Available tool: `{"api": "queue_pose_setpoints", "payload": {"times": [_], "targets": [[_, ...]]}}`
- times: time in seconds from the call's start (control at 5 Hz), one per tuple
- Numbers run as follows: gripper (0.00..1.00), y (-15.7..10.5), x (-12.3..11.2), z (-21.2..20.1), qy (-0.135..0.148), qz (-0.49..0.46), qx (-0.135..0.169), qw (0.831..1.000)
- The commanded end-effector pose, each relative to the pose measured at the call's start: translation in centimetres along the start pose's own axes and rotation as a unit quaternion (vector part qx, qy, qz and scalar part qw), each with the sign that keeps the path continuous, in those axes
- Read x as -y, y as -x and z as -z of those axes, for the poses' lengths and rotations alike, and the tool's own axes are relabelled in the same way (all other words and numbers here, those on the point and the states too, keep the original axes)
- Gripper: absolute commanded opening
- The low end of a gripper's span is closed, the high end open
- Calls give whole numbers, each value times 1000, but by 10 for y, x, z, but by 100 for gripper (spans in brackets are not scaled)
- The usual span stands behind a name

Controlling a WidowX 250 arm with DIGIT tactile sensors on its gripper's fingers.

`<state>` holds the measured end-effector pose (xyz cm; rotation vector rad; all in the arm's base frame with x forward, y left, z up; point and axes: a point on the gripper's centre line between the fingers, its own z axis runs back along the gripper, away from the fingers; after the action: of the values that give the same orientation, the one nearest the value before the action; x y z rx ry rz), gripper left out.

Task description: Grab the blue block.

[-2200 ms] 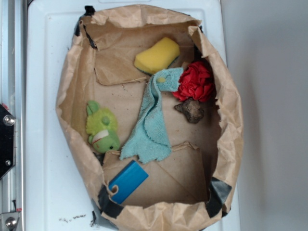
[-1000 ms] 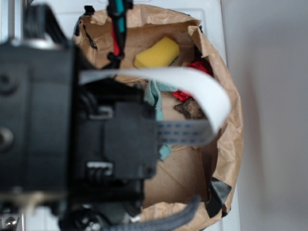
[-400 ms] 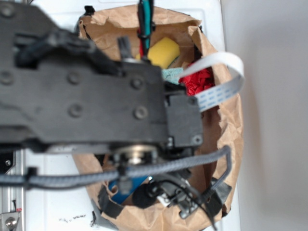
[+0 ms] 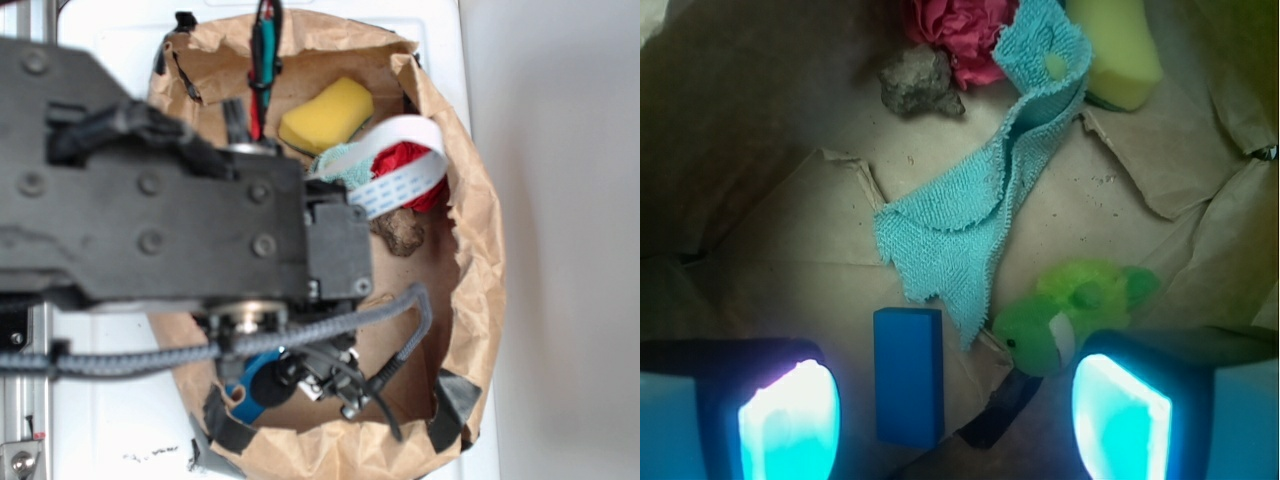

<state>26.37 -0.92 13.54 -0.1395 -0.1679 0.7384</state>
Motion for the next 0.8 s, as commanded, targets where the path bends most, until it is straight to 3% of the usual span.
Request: {"api": "queue_pose_setpoints", "payload": {"times": [0.0, 0.2, 0.6], "targets": [[100, -9, -3, -16, 19, -2, 21, 1000], [100, -13, -11, 1, 18, -3, 6, 1000], [100, -35, -5, 23, -1, -13, 23, 1000]]}}
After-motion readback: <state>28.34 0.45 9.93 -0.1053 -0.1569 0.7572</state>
